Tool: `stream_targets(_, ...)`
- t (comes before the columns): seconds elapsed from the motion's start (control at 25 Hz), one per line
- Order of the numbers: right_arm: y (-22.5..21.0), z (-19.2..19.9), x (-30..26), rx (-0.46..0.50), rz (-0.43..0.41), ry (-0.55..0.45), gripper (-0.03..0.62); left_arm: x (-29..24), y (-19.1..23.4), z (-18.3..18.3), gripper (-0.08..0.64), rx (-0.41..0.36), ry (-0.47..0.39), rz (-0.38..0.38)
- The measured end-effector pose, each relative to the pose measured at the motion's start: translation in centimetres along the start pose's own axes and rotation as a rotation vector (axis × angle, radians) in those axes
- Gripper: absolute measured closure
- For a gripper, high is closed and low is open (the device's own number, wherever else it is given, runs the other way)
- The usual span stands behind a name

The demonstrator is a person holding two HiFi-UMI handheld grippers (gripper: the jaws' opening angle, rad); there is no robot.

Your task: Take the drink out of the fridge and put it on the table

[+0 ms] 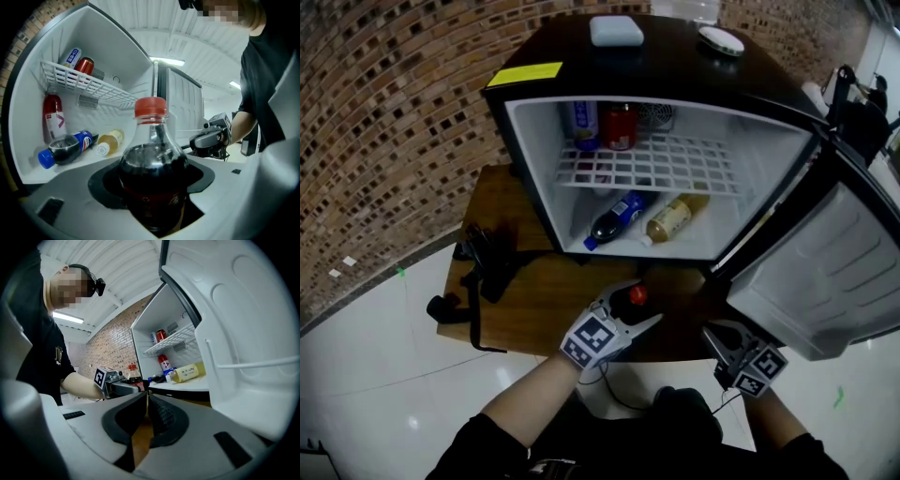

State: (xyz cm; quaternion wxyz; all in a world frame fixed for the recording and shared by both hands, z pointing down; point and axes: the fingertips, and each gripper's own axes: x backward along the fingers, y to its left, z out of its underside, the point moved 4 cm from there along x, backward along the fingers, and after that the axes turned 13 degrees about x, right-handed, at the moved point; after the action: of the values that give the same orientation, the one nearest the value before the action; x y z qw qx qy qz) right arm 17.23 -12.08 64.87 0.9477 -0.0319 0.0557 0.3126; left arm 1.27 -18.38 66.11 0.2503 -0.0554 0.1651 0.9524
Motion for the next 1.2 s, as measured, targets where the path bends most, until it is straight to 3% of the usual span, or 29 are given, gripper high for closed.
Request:
stream_targets(0.16, -0.1, 0.2, 0.6, -0.004, 0.004, 0.004, 0.566, -0.4, -0.2, 1.8, 0.256, -0.063, -0.009, 0.003)
stream_targets(0.32, -0.3, 0.5, 1.1, -0.008, 0.007, 0.004, 0.565, -0.4, -0.5, 2.5, 0.256, -0.077, -0.076, 0.018)
stream_targets(0.44, -0.3, 0.8, 1.3, -0.009, 0.013, 0.009, 0.565, -0.6, -0.2, 3.3, 0.241, -0.043, -0.075, 0.011)
stream_targets(0.48, -0.3, 0.9, 1.4, -0.009, 0.013, 0.010, 0.565, -0.6, -0.2, 3.6, 0.160, -0.025, -0.062, 0.015)
stream_targets(0.56, -0.3, 0.7, 1.4, -0.008, 0.013, 0.006, 0.565, -0.2, -0.3, 3.8, 0.090, 0.005, -0.058, 0.021)
stream_targets(0.76, -0.4, 0.0, 1.4, -0.023, 0.024, 0.026, 0.560, 3.8, -0.1, 4.0, 0.083, 0.092, -0.058, -0.027)
stream_targets(0.88, -0.4, -0.9, 1.7, -0.042, 0.020, 0.050, 0.560, 8.0, -0.3, 3.9, 0.141, 0.147, -0.048, -0.082)
stream_targets(0.96, -0.1, -1.8, 2.0, -0.061, 0.021, 0.066, 0.560, 11.3, -0.6, 3.5, 0.218, 0.185, -0.043, -0.119)
stream_targets(1.16, 1.0, -6.0, 2.6, -0.136, 0.022, 0.062, 0.591, 18.8, -1.9, -0.7, 0.522, 0.286, -0.117, -0.251)
stream_targets(1.2, 1.4, -6.9, 2.7, -0.159, 0.016, 0.064, 0.592, 19.9, -2.3, -1.6, 0.557, 0.309, -0.138, -0.274)
